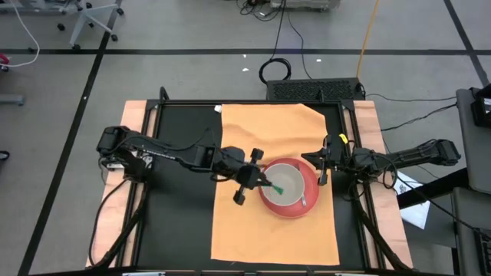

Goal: Set table place
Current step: Put the spoon into the bowl on the napkin

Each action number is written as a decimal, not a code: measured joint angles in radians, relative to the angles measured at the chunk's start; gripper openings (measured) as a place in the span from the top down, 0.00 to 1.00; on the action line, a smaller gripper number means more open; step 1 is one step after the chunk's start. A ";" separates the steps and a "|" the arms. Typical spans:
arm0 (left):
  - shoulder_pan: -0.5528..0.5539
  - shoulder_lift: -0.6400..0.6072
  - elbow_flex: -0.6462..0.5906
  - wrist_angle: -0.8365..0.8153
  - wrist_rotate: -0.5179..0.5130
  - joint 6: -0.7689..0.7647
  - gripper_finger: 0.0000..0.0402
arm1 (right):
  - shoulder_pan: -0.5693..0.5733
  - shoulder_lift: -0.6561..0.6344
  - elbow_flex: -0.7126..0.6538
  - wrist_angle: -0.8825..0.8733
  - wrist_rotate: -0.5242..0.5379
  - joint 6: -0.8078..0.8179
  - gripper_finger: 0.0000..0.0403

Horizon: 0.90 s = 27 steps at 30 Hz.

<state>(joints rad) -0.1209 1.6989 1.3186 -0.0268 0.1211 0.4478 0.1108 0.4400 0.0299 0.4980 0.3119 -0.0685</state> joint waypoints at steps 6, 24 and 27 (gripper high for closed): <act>0.049 0.010 0.000 0.063 0.048 -0.075 0.99 | 0.000 0.000 0.000 0.006 0.000 -0.003 1.00; 0.062 0.340 0.296 0.090 0.203 -0.137 0.98 | 0.000 -0.003 0.000 -0.008 0.159 -0.022 1.00; 0.068 0.374 0.313 0.096 0.202 -0.136 0.99 | 0.000 -0.006 0.000 -0.010 0.161 -0.022 1.00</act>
<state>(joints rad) -0.0531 2.0727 1.6314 0.0693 0.3233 0.3119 0.1108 0.4335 0.0296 0.4876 0.4725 -0.0905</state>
